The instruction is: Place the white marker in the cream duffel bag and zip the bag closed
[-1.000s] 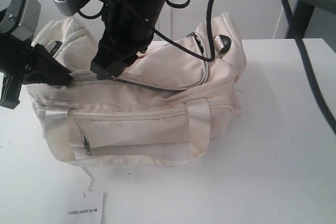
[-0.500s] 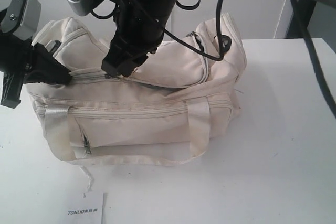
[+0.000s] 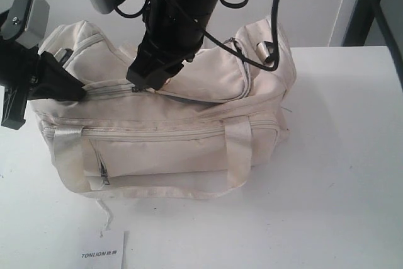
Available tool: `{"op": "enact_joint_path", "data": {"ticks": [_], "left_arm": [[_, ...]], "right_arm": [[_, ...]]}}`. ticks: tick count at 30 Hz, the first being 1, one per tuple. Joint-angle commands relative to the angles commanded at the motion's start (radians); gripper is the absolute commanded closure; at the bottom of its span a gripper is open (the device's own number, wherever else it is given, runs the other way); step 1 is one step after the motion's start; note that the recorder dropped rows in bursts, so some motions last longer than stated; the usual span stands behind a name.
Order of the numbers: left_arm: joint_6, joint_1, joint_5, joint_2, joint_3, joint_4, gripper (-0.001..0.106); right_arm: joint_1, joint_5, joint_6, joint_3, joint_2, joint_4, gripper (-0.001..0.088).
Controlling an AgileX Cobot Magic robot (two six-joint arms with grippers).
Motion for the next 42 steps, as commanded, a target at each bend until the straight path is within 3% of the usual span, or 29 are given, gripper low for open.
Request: {"op": "enact_joint_path", "data": {"ticks": [38,40,42], "left_arm": [[-0.043,0.000,-0.032,0.000,0.000,-0.004,0.105],[-0.100,0.000,-0.034,0.000,0.000,-0.004,0.100],[-0.110,0.000,-0.039,0.000,0.000,-0.016,0.087]], "right_arm": [[-0.053,0.000,0.024,0.020,-0.026,0.011,0.0868],[-0.053,0.000,0.024,0.020,-0.026,0.025,0.0868],[-0.053,0.000,0.024,0.020,-0.026,0.025,0.0868]]}}
